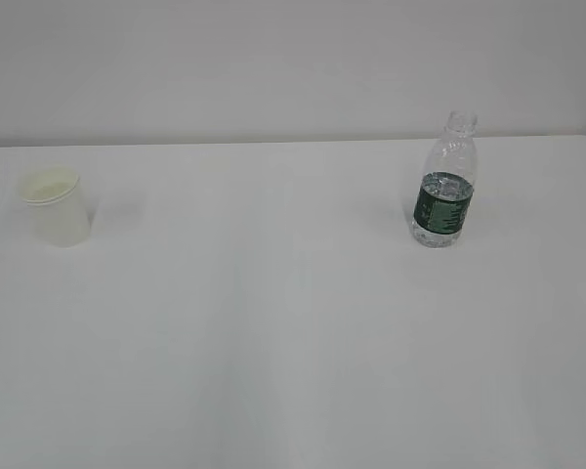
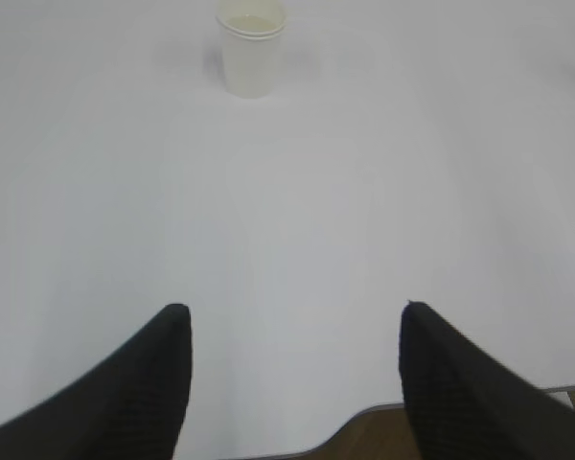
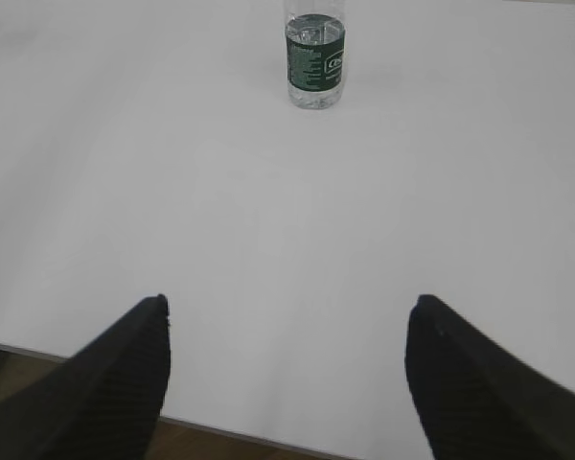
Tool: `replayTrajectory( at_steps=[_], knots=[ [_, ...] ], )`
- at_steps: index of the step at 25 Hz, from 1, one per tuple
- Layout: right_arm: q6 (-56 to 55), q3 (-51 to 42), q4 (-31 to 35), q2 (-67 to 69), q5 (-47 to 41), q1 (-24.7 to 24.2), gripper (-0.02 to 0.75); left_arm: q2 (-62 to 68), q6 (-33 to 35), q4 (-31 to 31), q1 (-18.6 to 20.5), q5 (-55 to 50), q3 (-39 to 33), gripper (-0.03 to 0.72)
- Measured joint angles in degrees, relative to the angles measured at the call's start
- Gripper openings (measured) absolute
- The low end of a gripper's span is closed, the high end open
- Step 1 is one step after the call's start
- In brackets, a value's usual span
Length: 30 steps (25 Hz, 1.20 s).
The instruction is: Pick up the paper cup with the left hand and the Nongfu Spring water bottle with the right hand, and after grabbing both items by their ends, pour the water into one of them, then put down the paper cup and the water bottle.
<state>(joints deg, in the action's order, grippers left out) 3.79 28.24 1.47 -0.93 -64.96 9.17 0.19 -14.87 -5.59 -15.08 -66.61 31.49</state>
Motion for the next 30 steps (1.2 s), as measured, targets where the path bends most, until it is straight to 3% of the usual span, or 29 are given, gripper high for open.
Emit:
replayTrajectory(
  at_steps=[30],
  knots=[
    [0.0, 0.0, 0.0, 0.0, -0.1, 0.0, 0.573, 0.0, 0.0, 0.0, 0.0, 2.76, -1.01, 0.438]
  ],
)
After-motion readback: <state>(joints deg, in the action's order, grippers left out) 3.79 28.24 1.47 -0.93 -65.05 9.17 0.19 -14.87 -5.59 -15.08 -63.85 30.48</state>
